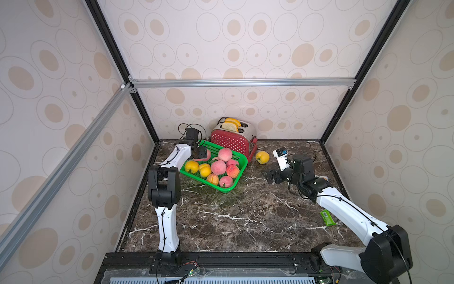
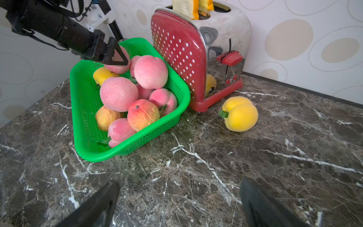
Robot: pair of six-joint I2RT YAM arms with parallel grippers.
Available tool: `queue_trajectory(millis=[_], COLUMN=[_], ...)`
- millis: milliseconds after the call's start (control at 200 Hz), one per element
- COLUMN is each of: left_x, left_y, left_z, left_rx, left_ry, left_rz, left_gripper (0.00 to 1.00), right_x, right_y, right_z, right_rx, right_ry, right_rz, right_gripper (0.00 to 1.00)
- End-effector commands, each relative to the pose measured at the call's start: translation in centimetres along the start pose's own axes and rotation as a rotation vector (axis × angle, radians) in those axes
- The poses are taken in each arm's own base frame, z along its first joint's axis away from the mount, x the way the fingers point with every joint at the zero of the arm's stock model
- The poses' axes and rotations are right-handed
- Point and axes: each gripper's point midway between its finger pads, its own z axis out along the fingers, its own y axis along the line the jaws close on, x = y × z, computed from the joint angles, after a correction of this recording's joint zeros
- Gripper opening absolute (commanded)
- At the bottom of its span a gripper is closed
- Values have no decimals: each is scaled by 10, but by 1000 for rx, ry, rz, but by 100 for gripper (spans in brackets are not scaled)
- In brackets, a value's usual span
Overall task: Put the peaches into the basket
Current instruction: Place the peach in the basket.
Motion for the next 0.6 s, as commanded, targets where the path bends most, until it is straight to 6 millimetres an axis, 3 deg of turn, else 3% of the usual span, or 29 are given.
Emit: queue_trajectory(millis=[0,260,396,596], left_x=[3,-11,-18,-4], left_y=[4,2,-2,-7], left_z=[0,-33,-70,-127], left_rx=[-2,19,59,127], left_ry=[13,-54,-121,-174], left_rz=[18,12,-8,-48], left_gripper=[88,93,99,99], right_x=[-4,-10,-5,14], right_y=[-18,-48,-69,-98], right_z=[4,13,27,52], right_rx=[35,82,105,127], right_ry=[9,32,76,159], right_rz=[41,66,92,134], right_gripper=[100,100,100,100])
